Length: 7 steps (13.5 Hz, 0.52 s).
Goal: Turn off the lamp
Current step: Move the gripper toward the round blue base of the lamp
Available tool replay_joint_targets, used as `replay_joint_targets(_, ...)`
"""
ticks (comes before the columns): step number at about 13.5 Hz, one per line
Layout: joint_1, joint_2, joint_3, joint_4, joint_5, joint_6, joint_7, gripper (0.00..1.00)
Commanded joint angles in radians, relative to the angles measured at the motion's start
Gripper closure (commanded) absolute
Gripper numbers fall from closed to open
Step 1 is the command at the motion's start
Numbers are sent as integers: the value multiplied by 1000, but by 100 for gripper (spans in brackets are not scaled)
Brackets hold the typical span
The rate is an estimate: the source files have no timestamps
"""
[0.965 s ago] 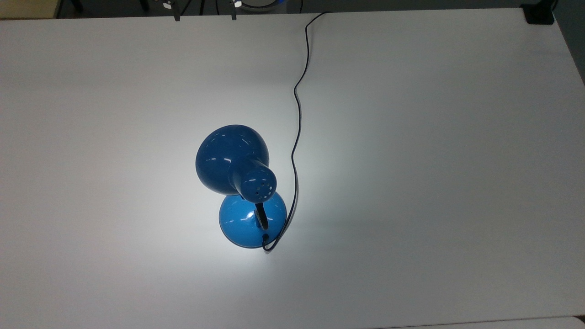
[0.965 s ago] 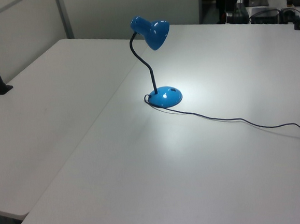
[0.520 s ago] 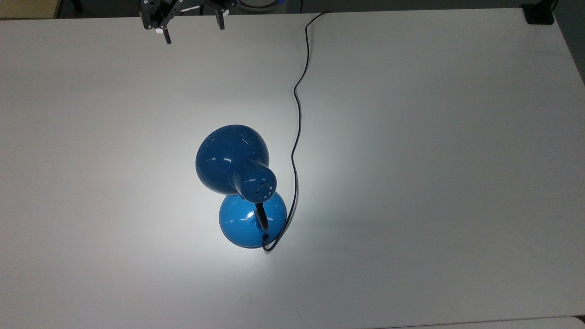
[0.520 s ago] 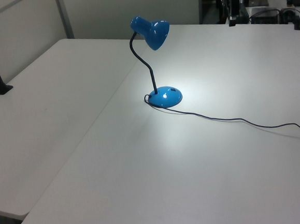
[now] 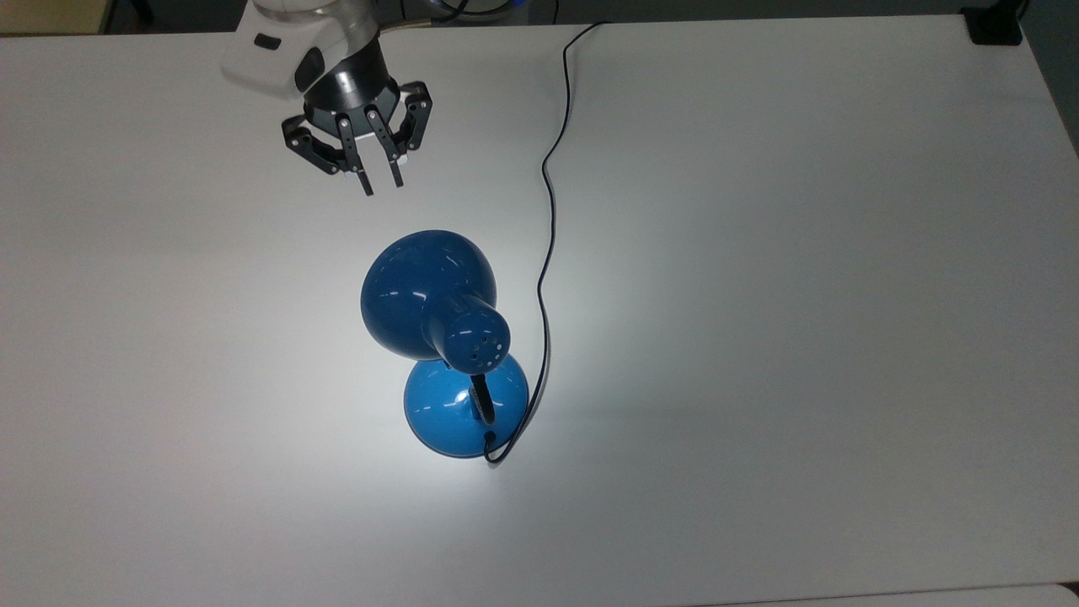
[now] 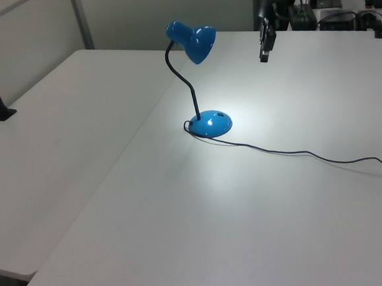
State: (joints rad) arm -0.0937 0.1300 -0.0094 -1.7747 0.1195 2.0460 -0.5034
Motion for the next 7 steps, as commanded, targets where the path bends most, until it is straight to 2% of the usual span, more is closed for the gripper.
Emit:
replay_joint_targets(1,3,54,-1,-44,37,152,-14,100)
replay_joint_targets(3,6,120,2,-60,61,265,-12,100)
replay_joint_targets(7,14,200,19,-68,191,443,-12,100)
